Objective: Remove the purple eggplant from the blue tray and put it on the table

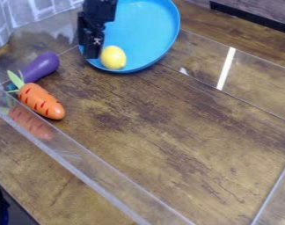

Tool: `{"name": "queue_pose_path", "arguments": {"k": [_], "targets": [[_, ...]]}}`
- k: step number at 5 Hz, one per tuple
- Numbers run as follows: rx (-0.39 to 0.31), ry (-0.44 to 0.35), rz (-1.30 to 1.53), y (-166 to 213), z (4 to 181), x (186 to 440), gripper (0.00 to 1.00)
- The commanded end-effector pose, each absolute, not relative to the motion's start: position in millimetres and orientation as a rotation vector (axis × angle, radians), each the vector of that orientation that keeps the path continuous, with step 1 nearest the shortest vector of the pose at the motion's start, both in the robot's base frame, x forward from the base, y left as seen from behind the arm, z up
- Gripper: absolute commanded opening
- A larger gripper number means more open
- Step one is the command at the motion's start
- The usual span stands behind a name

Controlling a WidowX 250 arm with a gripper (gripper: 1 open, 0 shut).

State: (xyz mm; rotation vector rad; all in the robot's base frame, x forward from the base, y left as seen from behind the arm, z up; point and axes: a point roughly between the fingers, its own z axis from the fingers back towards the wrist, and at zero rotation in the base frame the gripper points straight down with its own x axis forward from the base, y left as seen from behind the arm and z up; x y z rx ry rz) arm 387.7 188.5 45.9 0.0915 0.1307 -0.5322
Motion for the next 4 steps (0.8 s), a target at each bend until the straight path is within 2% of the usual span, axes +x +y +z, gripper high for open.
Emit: {"name": "queue_pose_path", "arguments": {"k": [1, 4], "targets": [[0.14, 0.084, -0.525, 190.6, 65.9, 397.1, 1.0], [0.151, 0.086, -0.512, 181.7, 61.3, 399.0, 1.0]]}}
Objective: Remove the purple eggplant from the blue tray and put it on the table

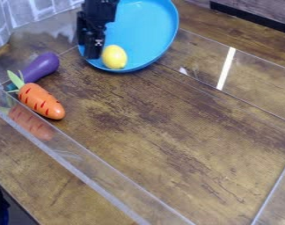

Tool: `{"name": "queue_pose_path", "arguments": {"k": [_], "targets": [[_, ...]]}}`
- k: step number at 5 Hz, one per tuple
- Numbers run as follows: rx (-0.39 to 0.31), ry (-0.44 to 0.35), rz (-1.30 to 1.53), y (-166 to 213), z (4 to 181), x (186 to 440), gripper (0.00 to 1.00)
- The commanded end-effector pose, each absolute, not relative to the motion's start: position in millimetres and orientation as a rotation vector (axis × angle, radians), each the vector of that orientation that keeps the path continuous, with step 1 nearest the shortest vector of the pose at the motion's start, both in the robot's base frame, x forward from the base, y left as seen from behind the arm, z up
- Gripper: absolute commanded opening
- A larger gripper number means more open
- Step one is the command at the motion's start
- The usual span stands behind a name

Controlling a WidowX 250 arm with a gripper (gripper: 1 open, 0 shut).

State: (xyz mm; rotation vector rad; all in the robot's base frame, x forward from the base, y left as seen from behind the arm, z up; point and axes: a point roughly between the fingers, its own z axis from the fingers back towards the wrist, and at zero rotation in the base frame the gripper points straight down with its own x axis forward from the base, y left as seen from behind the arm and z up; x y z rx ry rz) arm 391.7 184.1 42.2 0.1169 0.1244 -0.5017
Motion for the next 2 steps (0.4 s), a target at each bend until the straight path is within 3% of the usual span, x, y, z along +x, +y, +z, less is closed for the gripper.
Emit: {"name": "queue_pose_path", "arguments": {"k": [1, 2], "targets": [[0.156, 0.087, -0.509, 183.8, 59.5, 399.6, 1.0], [0.157, 0.088, -0.498, 186.9, 58.8, 400.0, 0.0]]}}
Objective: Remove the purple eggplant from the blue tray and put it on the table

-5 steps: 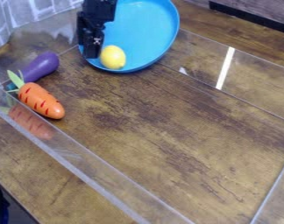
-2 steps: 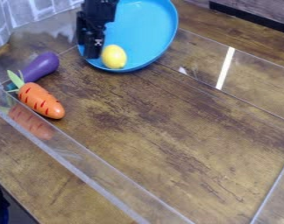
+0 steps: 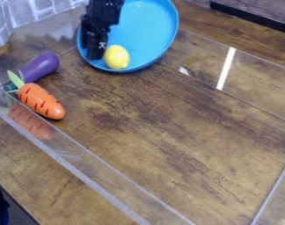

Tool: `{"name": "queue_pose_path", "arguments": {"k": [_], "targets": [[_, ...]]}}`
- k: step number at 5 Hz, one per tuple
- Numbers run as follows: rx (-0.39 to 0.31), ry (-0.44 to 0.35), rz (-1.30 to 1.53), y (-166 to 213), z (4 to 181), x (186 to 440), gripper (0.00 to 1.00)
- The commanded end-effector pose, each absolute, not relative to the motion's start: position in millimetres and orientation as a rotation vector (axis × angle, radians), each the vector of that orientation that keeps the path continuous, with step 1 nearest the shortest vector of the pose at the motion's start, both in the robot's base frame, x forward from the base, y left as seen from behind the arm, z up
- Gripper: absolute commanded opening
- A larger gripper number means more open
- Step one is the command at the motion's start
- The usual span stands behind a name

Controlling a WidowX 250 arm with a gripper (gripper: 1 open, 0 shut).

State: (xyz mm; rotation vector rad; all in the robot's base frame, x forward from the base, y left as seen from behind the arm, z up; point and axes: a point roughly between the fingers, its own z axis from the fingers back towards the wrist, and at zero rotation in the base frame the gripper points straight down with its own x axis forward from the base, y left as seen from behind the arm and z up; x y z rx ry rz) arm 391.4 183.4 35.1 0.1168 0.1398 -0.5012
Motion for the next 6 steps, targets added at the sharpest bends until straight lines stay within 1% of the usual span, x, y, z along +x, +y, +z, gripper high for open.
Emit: {"name": "queue_pose_path", "arguments": {"k": [1, 2, 3, 6], "targets": [[0.157, 0.09, -0.483, 190.6, 59.6, 400.1, 0.0], [0.147, 0.097, -0.486, 193.2, 52.5, 403.2, 1.0], [0.139, 0.106, -0.487, 194.5, 45.9, 406.4, 1.0], [0.136, 0.139, -0.477, 185.5, 40.7, 401.3, 1.0]]}}
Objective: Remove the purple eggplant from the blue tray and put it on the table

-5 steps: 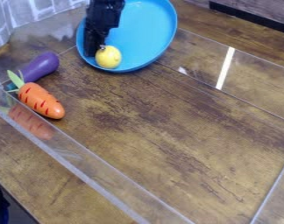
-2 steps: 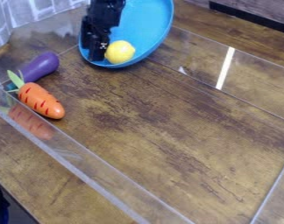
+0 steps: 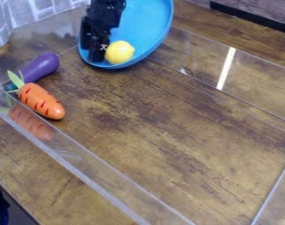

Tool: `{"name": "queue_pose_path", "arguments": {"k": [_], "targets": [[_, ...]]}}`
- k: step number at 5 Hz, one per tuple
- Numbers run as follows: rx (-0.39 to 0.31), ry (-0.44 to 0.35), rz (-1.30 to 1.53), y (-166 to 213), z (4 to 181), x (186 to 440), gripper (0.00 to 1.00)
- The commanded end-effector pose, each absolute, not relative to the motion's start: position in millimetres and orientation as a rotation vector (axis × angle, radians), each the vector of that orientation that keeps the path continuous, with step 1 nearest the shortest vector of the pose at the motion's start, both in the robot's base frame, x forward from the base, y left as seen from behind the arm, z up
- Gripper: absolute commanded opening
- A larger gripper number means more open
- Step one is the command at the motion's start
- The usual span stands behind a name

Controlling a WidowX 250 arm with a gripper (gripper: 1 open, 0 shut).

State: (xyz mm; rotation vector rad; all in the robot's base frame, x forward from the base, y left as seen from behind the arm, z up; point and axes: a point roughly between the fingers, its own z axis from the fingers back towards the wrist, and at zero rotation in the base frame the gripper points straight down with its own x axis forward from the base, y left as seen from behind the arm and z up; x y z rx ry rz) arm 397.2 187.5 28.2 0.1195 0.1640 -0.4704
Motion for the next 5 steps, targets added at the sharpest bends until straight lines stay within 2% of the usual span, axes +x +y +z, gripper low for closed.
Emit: {"name": "queue_pose_path", "arguments": {"k": [1, 5], "targets": [[0.135, 0.149, -0.476, 184.9, 39.3, 399.3, 1.0], [0.129, 0.187, -0.469, 183.9, 32.4, 393.6, 1.0]]}}
